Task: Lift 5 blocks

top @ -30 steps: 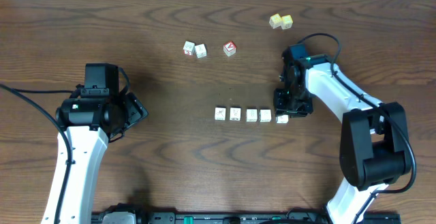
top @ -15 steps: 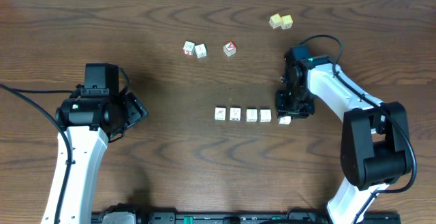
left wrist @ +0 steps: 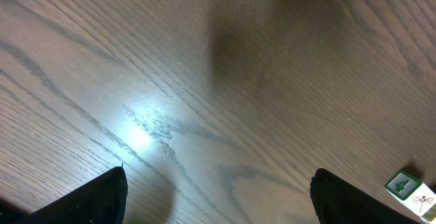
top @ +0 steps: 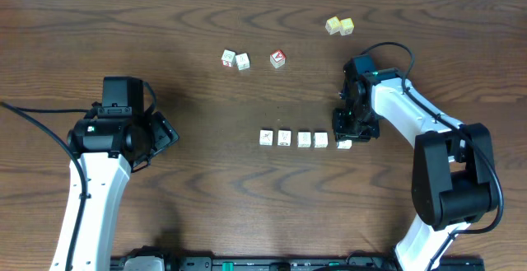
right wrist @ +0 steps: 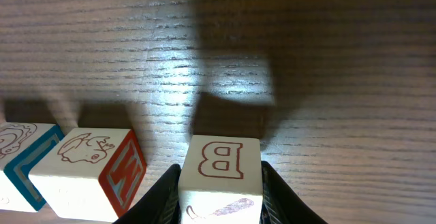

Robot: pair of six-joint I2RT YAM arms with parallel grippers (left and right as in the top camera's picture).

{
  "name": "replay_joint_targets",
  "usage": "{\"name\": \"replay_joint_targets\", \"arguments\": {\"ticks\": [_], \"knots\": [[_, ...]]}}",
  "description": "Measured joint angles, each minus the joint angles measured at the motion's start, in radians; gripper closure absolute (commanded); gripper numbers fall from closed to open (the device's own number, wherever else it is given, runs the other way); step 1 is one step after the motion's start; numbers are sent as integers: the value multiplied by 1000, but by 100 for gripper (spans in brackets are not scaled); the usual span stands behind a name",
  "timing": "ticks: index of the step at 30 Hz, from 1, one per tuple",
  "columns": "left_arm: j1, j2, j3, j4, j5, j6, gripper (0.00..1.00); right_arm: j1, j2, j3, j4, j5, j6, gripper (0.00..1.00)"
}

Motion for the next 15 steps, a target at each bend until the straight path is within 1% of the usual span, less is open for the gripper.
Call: {"name": "replay_joint_targets", "arguments": {"ticks": [15], "knots": [[0,0,0,0,0,0,14,0,0,0,13,-13,0,70]]}}
